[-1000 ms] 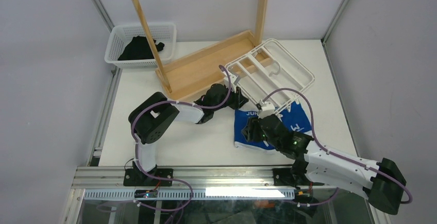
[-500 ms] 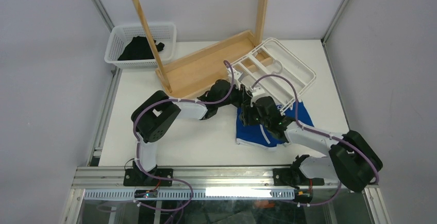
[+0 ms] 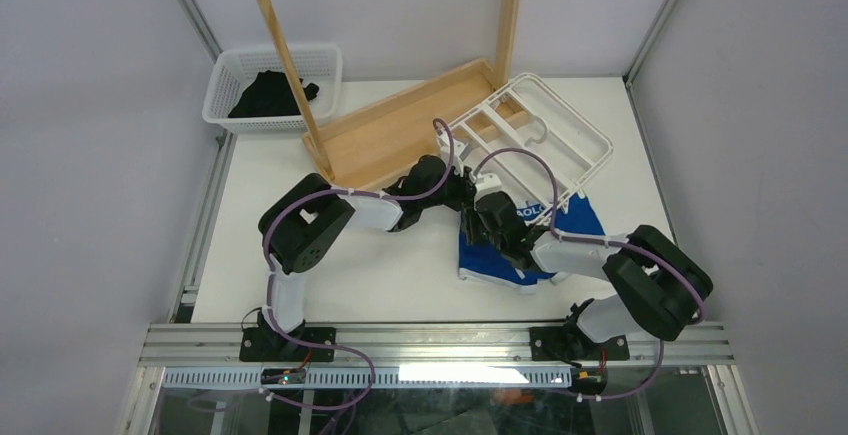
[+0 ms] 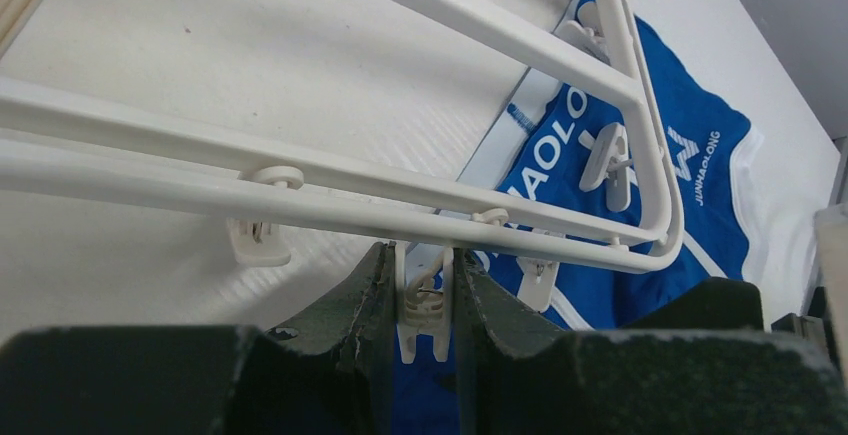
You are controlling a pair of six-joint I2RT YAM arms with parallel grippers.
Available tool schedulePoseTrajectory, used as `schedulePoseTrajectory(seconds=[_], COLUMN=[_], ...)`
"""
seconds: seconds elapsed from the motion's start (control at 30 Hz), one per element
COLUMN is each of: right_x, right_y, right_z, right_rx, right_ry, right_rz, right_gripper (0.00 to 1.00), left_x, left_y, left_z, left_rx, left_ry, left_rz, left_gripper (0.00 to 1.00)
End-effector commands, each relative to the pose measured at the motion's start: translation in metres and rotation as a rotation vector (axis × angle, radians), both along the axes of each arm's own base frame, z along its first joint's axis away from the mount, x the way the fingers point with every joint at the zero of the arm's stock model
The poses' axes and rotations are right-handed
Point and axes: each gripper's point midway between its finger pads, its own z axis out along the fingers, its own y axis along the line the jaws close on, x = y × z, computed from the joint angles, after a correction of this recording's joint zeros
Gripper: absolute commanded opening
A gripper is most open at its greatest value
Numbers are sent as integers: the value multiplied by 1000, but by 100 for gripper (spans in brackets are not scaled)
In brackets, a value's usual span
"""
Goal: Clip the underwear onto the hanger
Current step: Clamp the underwear onto the hanger.
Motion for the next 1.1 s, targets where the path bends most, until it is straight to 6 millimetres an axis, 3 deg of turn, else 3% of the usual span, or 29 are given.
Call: schedulePoseTrajectory(seconds=[0.0, 0.27, 0.47, 0.63, 0.73, 0.87, 0.93, 1.07], right_x=[19, -35, -53, -43, -28, -9, -5, -6], right_y=[-7, -17, -31, -42, -53, -59, -56, -32], right_z=[8, -12, 27, 67, 76, 87, 87, 82], right_rx=[0, 12, 83, 134, 104, 138, 169, 254], right_ry=[-32, 166, 152, 46, -6, -24, -19, -13], right_rz=[-170, -174, -179, -217, -246, -233, -217, -116], right_gripper=[37, 22, 15, 27, 33, 34, 34, 35], left_x=[36, 35, 33, 29, 26, 25, 25, 26], left_y=[-1, 2, -2, -7, -7, -5, -5, -6], left_z=[57, 55, 57, 62, 64, 65, 65, 64], left_rx=[-129, -128, -142, -169, -177, -173, -170, -169], left_ry=[-136, -131, -121, -99, -93, -109, -117, -124], left_rz=[113, 123, 104, 87, 77, 76, 68, 66], left_gripper=[0, 0, 0, 0, 0, 0, 0, 0])
